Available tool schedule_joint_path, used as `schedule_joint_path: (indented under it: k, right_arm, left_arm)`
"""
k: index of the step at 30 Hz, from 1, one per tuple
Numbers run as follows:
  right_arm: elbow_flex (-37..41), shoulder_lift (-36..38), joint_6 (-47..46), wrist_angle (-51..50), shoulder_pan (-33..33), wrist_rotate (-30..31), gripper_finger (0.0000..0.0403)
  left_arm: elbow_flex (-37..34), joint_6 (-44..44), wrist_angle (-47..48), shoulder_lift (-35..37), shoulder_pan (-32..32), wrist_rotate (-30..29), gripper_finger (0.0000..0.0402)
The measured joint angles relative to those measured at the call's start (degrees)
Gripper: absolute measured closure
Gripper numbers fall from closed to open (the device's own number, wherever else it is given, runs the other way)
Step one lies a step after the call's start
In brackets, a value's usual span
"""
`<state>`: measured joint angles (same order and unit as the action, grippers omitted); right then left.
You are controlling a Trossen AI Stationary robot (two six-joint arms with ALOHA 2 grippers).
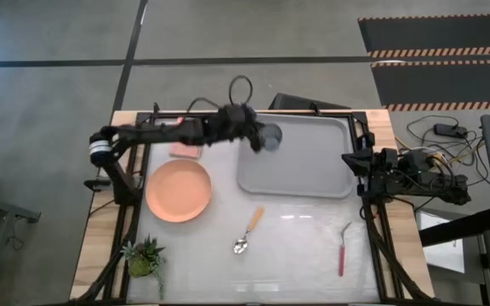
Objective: Pick and place plate/cup/fork/spoon on tray
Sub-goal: Put the black cup on the top left of the gray serving tray, then put the light orange plate into the bottom left gray serving tray
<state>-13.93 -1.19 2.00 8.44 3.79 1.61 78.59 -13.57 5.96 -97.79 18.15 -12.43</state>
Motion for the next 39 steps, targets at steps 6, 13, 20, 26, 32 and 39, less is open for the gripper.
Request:
schedule_joint_path:
  k: [6,13,20,26,32,39]
  right_arm:
    - [-0.5,-0.4,-0.1,-1.2,0.0,0.0,0.0394]
    - [-0.5,-0.4,0.1,-1.2,0.0,0.0,0.0394]
    - [-0.5,-0.4,0.1,-1.1,0.0,0.0,0.0394]
    - [-0.5,-0.4,0.1,-1.0,0.0,0.0,0.0394]
    - [-0.6,-0.4,-0.1,-1.0,0.0,0.0,0.0394]
    - [-0.7,-0.4,-0.8,-0.9,0.0,0.0,0.0394]
  left_arm:
    - [-1.5,-3.7,-0.2,-2.9,9.4,4.8,0.0401]
    - [-2.3,-5.6,-1.8,-5.3,13.0,4.9,0.0401]
    - [-2.5,-5.6,-4.0,-7.9,13.2,4.9,0.0401]
    - [-3.4,-6.5,-3.8,-8.1,13.2,4.7,0.0395]
    - [-4.2,-7.1,-3.9,-8.1,13.2,4.6,0.0360]
    - [-4.2,-7.1,-4.3,-8.0,13.3,4.6,0.0335]
